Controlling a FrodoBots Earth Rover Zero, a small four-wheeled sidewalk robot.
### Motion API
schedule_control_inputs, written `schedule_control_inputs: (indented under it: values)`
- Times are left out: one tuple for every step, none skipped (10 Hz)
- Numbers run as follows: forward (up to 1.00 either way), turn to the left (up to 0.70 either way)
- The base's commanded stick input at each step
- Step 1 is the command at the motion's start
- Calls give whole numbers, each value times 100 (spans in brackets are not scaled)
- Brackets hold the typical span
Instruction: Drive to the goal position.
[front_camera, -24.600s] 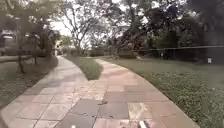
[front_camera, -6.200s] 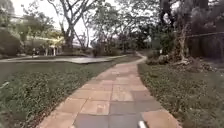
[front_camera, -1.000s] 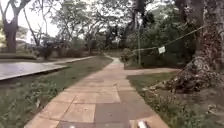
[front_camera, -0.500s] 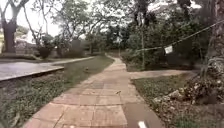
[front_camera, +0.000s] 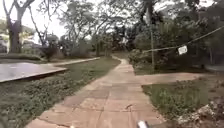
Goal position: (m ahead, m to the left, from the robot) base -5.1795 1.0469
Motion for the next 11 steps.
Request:
schedule_control_inputs:
  values:
    - [100,-3]
    - [100,-28]
    - [100,-36]
    - [100,-6]
    - [100,0]
    - [100,0]
    - [100,-31]
    - [100,-25]
    - [100,-2]
    - [100,-6]
    - [100,-37]
